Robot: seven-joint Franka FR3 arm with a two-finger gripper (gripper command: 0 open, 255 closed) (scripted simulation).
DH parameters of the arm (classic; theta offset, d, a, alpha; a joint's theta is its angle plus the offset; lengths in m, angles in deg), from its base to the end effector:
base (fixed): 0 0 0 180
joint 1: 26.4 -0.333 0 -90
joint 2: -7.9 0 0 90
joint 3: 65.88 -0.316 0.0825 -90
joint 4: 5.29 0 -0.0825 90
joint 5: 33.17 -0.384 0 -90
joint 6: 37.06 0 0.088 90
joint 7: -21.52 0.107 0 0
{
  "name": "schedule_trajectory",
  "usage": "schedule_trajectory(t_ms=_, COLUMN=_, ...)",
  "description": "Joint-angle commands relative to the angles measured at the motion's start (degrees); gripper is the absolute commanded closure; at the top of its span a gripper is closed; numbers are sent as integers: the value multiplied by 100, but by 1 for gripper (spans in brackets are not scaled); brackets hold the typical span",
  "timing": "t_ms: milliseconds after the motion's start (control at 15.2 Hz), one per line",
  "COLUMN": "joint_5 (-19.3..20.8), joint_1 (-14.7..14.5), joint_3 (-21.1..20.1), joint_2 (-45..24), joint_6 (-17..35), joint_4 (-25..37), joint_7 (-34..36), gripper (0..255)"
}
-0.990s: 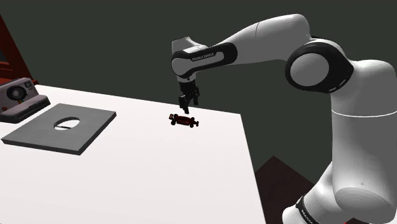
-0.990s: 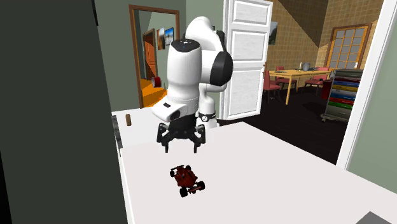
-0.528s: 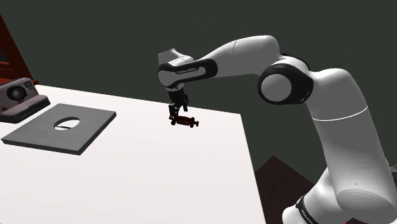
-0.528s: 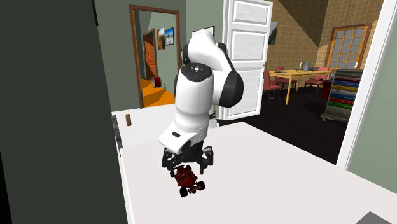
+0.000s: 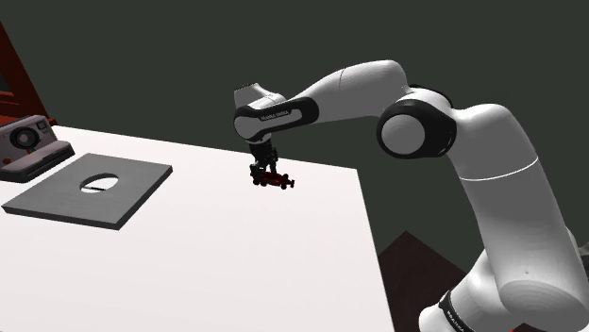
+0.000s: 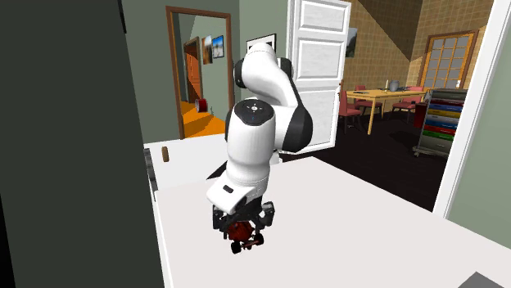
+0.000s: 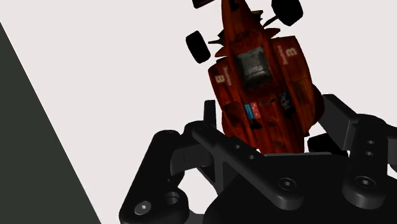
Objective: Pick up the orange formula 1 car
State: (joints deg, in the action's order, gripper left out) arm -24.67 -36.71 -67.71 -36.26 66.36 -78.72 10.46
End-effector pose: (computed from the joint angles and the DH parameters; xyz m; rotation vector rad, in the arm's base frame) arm 0.7050 0.1337 0.2729 2.9248 0.6710 -0.3704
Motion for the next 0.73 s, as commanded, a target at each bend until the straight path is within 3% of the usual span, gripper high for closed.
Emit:
schedule_trajectory(t_ms=0, joint_5=1, joint_1=3, joint_3=2, joint_2=-11, joint_6=18, joint_4=-14, joint_7=1, gripper=255)
schedule_trajectory(t_ms=660, joint_5=-3, joint_1=2, joint_3=0, joint_2=54, joint_6=-85, joint_4=26, joint_7=-12, gripper=255)
